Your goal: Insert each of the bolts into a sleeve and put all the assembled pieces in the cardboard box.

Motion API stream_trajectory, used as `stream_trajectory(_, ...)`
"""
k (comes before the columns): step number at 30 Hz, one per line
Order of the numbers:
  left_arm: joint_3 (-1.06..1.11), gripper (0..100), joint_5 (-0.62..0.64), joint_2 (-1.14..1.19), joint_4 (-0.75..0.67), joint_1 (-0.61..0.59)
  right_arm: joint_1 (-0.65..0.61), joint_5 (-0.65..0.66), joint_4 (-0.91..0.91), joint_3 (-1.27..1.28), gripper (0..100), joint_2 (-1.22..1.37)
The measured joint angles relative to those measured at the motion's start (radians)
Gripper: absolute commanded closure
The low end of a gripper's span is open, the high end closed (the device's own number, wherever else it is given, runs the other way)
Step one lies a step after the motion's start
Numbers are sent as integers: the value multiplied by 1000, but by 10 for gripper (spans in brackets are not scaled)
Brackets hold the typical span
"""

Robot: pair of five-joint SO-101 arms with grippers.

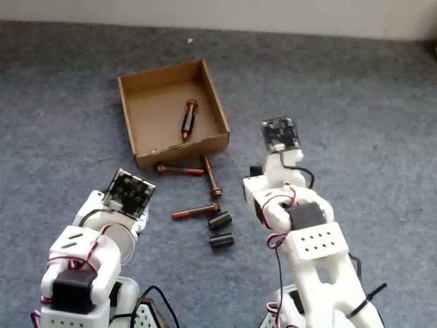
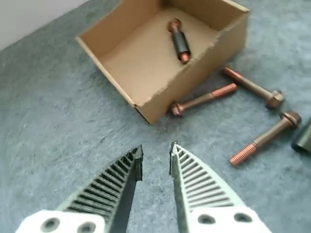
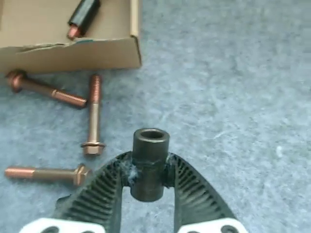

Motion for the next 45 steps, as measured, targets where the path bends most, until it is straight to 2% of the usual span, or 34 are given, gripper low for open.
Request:
stream_trajectory(3,-83,870,-49,140,29,38,41,-15,-63,38,993,-5)
stream_trajectory(5,-143,870,-95,262,44,72,81,-71,-84,43,993,-6)
stream_trajectory(13,-327,869,-253,781,58,261,224,-175,-94,43,993,-6)
stream_trajectory(18,-450,841,-275,1073,49,354,307,-184,-94,43,993,-6)
stream_trajectory(20,-497,797,-275,1178,25,373,333,-184,-94,43,993,-6)
stream_trajectory(24,-586,801,-275,1366,-20,382,373,-184,-94,43,993,-6)
stream_trajectory(33,-712,804,-275,1608,-71,381,379,-184,-94,43,993,-6)
stream_trajectory(45,-718,806,-250,1722,-164,450,379,-184,-94,43,993,-6)
